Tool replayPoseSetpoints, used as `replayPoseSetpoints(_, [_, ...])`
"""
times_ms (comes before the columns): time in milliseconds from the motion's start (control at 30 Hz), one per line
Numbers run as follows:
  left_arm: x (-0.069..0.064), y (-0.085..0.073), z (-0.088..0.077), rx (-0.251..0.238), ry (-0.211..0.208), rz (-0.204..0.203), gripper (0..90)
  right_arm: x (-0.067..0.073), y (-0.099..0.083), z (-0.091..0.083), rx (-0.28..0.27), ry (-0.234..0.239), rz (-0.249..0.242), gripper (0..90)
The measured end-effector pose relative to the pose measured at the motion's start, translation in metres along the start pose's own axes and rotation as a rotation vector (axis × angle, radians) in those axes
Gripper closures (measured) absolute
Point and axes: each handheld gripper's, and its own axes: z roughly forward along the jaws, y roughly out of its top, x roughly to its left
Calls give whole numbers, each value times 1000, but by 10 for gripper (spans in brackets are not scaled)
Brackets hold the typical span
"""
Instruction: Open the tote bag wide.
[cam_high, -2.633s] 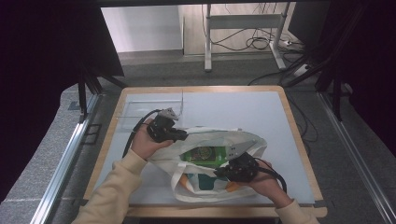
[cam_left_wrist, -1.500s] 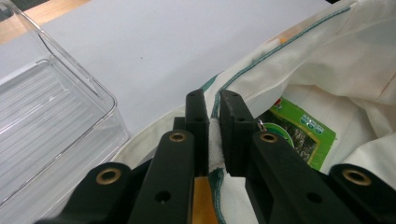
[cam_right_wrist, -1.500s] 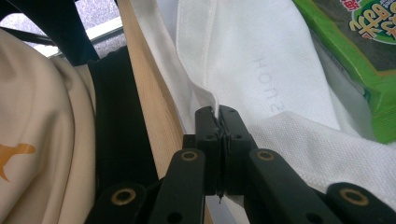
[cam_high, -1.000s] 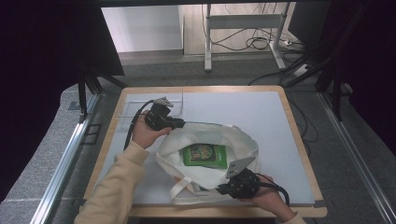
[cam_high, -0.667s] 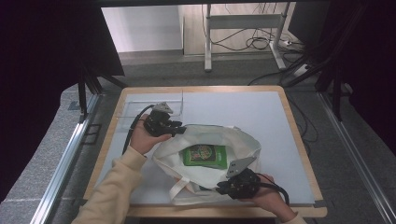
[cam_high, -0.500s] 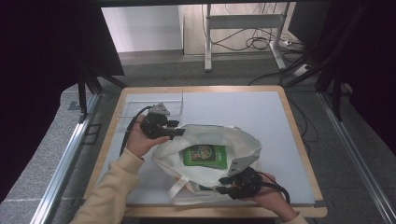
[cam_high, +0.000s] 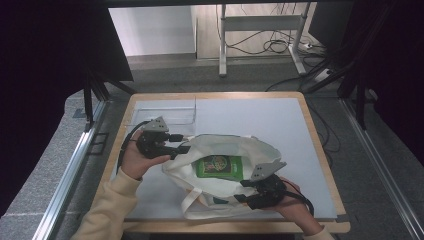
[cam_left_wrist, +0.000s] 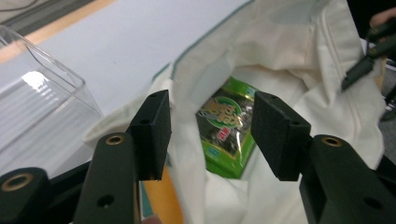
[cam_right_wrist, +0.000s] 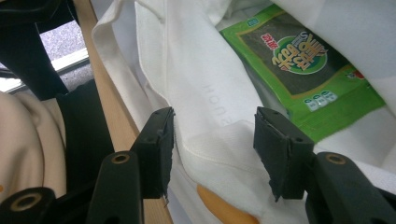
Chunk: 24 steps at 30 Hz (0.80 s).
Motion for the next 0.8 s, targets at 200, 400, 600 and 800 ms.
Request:
replayPoseSetpoints(200, [-13, -5, 1, 28, -14, 24, 480, -1, 0, -4, -12, -14, 10, 446])
replayPoseSetpoints(400, [-19, -8, 9, 77, -60, 30, 498, -1, 0, -6, -22, -26, 12, 435])
replayPoseSetpoints(600, [-22, -14, 14, 106, -94, 25, 495, -3, 1, -10, -38, -35, 19, 425])
replayPoseSetpoints(800, [-23, -21, 21, 132, -97, 23, 509, -5, 4, -15, -59, -65, 32, 425])
